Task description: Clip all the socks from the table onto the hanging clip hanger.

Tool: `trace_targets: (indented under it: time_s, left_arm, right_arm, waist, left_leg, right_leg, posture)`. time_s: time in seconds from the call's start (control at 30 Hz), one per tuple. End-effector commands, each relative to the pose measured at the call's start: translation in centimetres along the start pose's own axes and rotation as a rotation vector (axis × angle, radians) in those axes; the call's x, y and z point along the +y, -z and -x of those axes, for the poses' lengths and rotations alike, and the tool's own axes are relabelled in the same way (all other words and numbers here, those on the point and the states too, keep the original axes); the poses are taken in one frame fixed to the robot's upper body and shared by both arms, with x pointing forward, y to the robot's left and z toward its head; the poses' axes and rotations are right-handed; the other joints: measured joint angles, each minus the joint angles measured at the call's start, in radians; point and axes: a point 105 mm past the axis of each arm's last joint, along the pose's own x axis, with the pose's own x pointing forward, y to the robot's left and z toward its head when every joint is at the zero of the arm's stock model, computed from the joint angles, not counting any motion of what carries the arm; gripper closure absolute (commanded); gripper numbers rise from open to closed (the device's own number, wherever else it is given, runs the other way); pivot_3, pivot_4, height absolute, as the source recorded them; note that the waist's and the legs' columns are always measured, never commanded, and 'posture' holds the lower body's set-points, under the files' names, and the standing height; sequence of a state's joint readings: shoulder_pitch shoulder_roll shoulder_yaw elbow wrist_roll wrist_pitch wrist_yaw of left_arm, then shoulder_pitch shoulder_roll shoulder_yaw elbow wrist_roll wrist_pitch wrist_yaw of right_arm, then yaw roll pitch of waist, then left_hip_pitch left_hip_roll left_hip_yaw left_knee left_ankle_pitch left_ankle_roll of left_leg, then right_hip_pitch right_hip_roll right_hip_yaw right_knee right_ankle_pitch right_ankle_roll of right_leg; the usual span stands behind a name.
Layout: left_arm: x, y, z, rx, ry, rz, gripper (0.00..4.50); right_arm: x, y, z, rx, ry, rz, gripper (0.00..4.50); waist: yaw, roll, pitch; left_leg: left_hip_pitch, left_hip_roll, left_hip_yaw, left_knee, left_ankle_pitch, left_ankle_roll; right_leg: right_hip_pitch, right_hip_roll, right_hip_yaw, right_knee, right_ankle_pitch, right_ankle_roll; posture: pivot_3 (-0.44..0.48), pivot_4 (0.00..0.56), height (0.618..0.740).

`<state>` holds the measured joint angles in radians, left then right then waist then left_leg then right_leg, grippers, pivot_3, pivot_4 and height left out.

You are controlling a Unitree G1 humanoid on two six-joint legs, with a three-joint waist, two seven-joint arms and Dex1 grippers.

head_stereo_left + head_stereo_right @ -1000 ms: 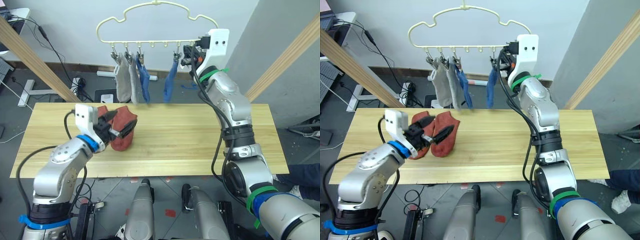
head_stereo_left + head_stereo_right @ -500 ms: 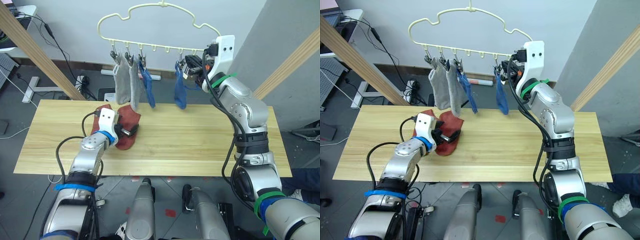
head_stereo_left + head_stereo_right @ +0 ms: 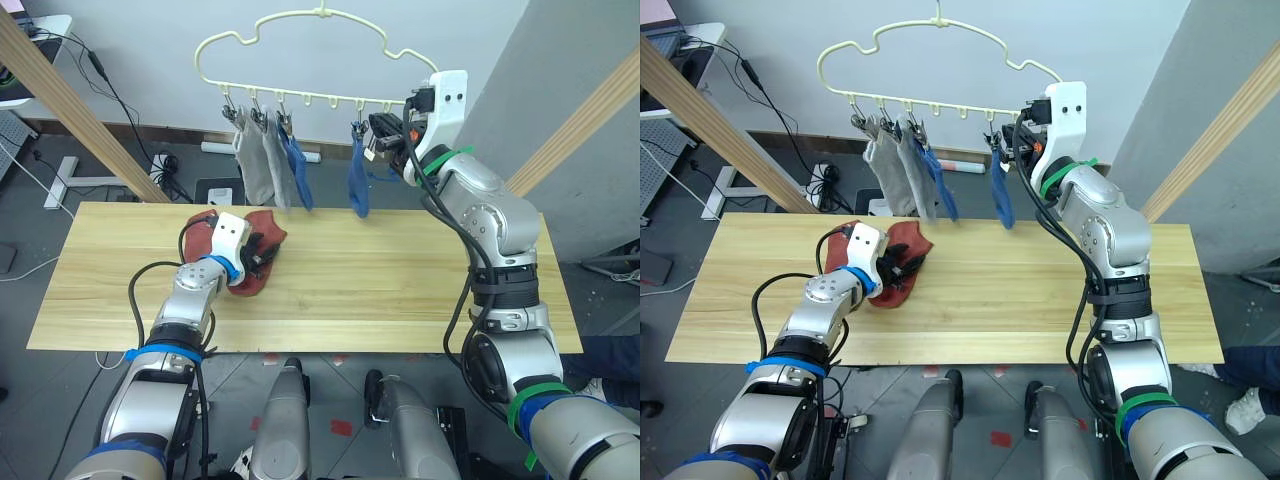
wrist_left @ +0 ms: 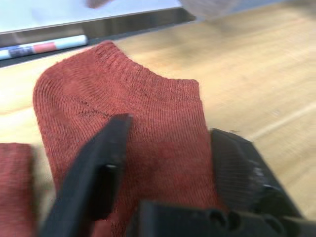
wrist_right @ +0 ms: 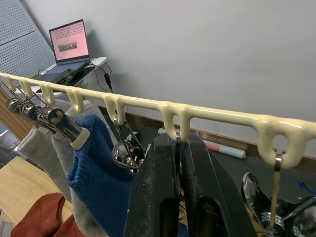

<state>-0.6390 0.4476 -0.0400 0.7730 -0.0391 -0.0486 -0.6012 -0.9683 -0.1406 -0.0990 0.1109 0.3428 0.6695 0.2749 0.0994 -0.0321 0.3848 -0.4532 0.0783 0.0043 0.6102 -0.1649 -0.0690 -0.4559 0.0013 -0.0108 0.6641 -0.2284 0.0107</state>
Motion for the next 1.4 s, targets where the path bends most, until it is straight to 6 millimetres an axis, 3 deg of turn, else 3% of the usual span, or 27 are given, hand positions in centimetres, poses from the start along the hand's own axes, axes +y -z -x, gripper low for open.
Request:
trace_targets:
  time_s: [0.03, 0.17, 0.3, 0.47, 0.63, 1.23, 1.33, 1.4]
  left_arm:
    - [-2.2, 2.3, 0.4, 0.053, 0.059, 0.083, 3.28]
    - [-4.0, 0.1, 0.7, -0.066, 0.105, 0.171, 4.46]
    - [-7.1, -4.9, 1.7, -0.287, 0.197, 0.212, 4.49]
    - [-9.6, -11.6, 3.1, -0.54, 0.192, 0.172, 4.49]
    - [-11.1, -16.0, 3.2, -0.696, 0.147, 0.121, 4.49]
    - [-11.0, -18.7, 2.6, -0.806, 0.106, 0.029, 4.49]
    - [-11.3, -19.0, 2.5, -0.816, 0.118, 0.023, 4.5]
    - [-11.4, -19.0, 2.5, -0.817, 0.122, 0.023, 4.5]
  right_arm:
    - [-1.5, 0.7, 0.3, 0.053, 0.065, -0.065, 4.5]
    - [-2.2, 0.6, 0.2, 0.082, 0.097, -0.148, 4.5]
    - [-2.7, 0.6, 0.3, 0.127, 0.127, -0.286, 4.5]
    - [-2.8, 0.8, 0.7, 0.202, 0.158, -0.45, 4.5]
    - [-2.7, 0.6, 1.0, 0.257, 0.165, -0.508, 4.5]
    - [-1.7, 0.4, 1.1, 0.299, 0.155, -0.561, 4.5]
    - [-1.7, 0.3, 1.1, 0.293, 0.147, -0.557, 3.61]
    - [-1.7, 0.1, 1.1, 0.284, 0.142, -0.557, 2.79]
  waist:
    - [-0.002, 0.001, -0.002]
    - [-0.002, 0.003, -0.004]
    - [-0.003, 0.003, -0.004]
    - [-0.001, 0.003, -0.004]
    - [-0.002, 0.002, -0.005]
    - [-0.019, 0.002, -0.005]
    - [-0.019, 0.002, -0.005]
    - [-0.021, 0.002, -0.005]
  left_leg:
    - [0.0, 0.0, 0.0, 0.0, 0.0, 0.0]
    - [0.0, 0.0, 0.0, 0.0, 0.0, 0.0]
    - [-0.001, 0.0, 0.0, 0.0, 0.0, 0.0]
    - [-0.002, 0.0, -0.001, 0.001, 0.0, 0.0]
    - [-0.002, -0.002, -0.001, 0.002, 0.0, 0.0]
    - [-0.004, -0.002, -0.003, 0.002, 0.0, 0.001]
    - [-0.004, -0.002, -0.003, 0.002, 0.0, 0.001]
    - [-0.005, -0.002, -0.003, 0.002, 0.0, 0.001]
  right_leg:
    - [0.0, 0.0, 0.0, 0.0, 0.0, 0.0]
    - [0.001, -0.001, 0.0, 0.0, 0.0, 0.0]
    - [0.0, -0.001, 0.0, -0.001, 0.0, 0.0]
    - [0.001, -0.001, -0.001, -0.001, 0.0, 0.0]
    - [0.002, -0.002, -0.001, -0.001, 0.0, 0.0]
    - [0.001, -0.002, -0.001, -0.002, 0.0, 0.001]
    - [0.001, -0.002, -0.002, -0.002, 0.0, 0.001]
    - [0.001, -0.002, -0.002, -0.002, 0.0, 0.001]
  posture:
    - [0.15, 0.373, 0.74]
    - [0.148, 0.364, 0.74]
    - [0.143, 0.363, 0.74]
    - [0.134, 0.366, 0.74]
    - [0.122, 0.365, 0.74]
    - [0.109, 0.366, 0.74]
    - [0.109, 0.366, 0.74]
    - [0.109, 0.366, 0.74]
